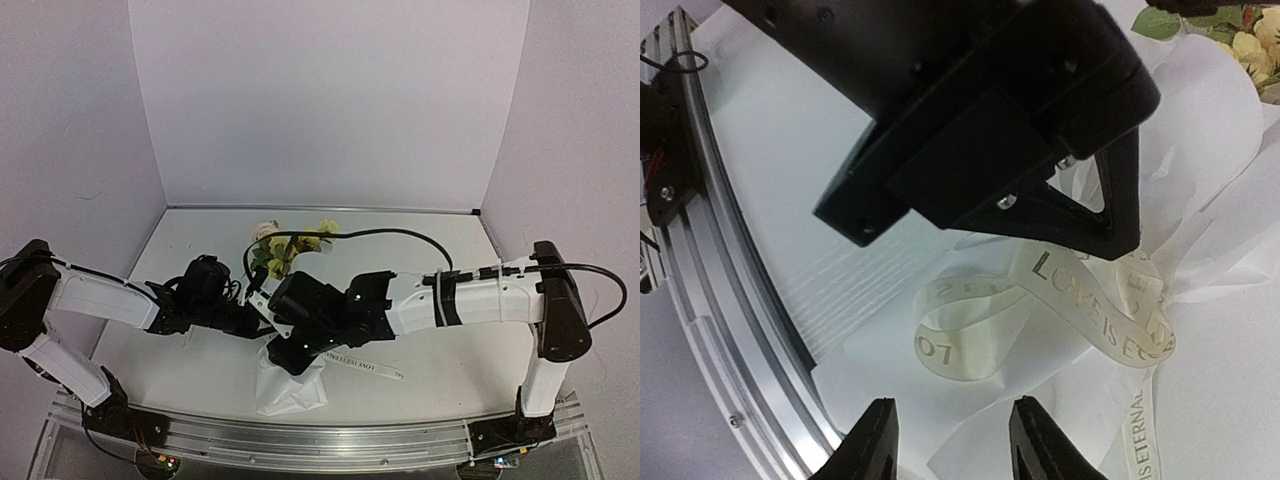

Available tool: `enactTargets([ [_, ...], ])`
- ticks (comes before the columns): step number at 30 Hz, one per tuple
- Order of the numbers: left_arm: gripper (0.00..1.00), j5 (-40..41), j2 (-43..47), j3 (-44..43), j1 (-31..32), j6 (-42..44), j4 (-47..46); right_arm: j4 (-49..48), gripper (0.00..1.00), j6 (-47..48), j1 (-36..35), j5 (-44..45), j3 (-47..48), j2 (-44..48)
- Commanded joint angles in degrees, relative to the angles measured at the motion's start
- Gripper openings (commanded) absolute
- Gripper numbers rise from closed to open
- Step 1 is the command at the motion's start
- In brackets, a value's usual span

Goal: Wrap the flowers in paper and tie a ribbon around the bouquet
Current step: Tie the ribbon around the folded bouquet.

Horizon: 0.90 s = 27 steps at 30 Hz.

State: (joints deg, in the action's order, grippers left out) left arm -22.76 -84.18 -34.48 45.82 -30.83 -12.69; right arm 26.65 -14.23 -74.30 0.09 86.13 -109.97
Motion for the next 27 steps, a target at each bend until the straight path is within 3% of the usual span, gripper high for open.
enactTargets([
  [1,0.00,-2.94,0.38,-2.55,0.23,1.57,0.24,-0.44,0.42,5.32,-1.72,5.80,1.48,-2.17],
  [13,0.00,-5.88,-1.23,-3.89,0.23,1.44,-0.15,-4.12,0.46,9.54,-5.51,16.58,0.55,-3.63],
  [27,0.00,-6.29,-1.77,-3.90,0.23,1.56,-0.11,-4.25,0.41,9.52,-6.03,17.01,2.89,-7.64],
])
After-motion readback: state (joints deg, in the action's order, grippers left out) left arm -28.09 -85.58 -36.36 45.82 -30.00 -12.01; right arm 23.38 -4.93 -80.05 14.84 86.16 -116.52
